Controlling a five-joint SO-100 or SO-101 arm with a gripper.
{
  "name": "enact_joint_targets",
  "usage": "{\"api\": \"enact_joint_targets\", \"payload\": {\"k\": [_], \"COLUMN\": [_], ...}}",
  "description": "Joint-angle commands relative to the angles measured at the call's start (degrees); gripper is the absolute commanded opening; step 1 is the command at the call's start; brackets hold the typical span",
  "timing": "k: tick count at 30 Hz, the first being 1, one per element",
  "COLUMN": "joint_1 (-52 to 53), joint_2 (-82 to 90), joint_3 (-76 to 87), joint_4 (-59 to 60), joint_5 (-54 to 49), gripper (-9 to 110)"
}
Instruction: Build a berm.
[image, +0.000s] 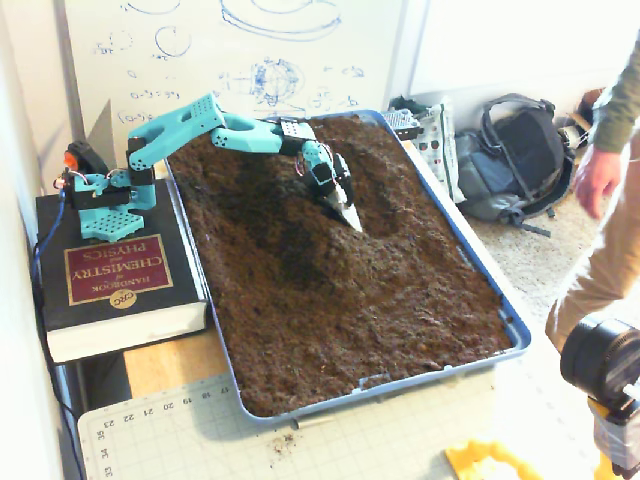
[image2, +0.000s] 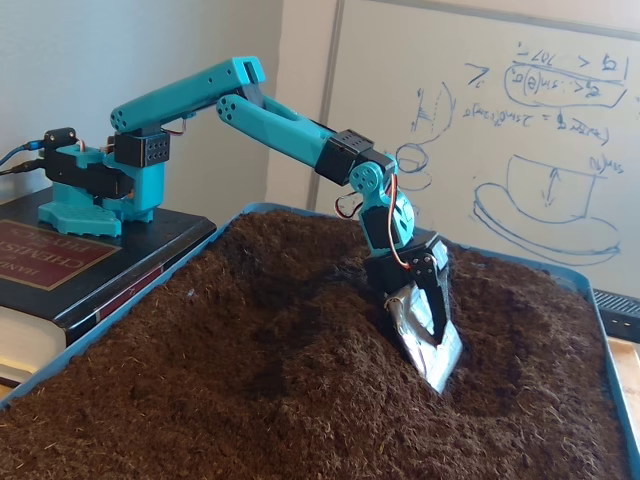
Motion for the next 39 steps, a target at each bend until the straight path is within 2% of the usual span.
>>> {"api": "enact_joint_targets", "payload": {"k": [1,14,21,26,39], "joint_1": [-0.5,0.6,3.7,6.8,12.8], "joint_2": [3.9,18.5,22.8,21.6,1.1], "joint_3": [1.9,0.9,-5.9,-7.4,-6.2], "joint_4": [7.6,9.0,7.2,-6.2,-45.4], "joint_5": [0.0,-0.1,-0.1,-0.2,-1.2], "gripper": [0,0,0,0,0]}}
